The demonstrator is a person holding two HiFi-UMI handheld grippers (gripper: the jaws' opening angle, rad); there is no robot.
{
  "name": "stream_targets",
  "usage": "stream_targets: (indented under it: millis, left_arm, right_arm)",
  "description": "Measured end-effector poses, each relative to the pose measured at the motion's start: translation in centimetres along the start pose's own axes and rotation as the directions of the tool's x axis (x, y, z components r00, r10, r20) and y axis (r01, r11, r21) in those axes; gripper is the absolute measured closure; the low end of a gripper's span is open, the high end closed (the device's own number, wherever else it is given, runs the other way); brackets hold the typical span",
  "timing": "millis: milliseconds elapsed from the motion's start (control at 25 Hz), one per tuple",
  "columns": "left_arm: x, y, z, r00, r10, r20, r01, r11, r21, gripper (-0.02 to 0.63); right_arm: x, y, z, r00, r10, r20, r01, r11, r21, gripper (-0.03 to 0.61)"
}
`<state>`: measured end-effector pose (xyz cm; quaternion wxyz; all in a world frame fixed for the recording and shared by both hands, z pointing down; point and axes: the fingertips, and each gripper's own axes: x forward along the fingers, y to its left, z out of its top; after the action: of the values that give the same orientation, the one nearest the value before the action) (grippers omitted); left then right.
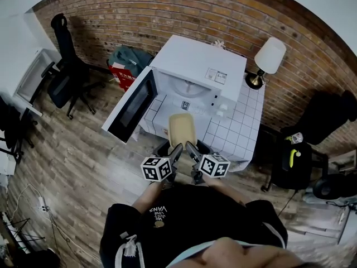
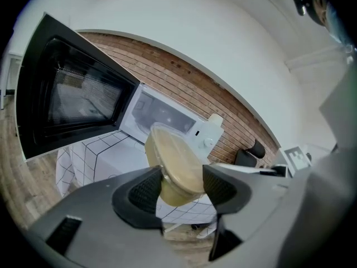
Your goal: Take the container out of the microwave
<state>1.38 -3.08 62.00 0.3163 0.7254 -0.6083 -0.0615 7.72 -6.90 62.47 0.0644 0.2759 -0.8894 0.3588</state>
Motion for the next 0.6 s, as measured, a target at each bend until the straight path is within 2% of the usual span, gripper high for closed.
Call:
stream_targets:
  millis: [600]
  left_arm:
    - [-2.2, -0.9, -2.8, 0.999, 0.041, -0.018, -0.042, 0.999, -0.019, 0.376]
  right_arm:
    - [-1.9, 0.2, -2.7, 0.997, 0.026, -0.071, -0.027, 1.000, -0.008, 0.360]
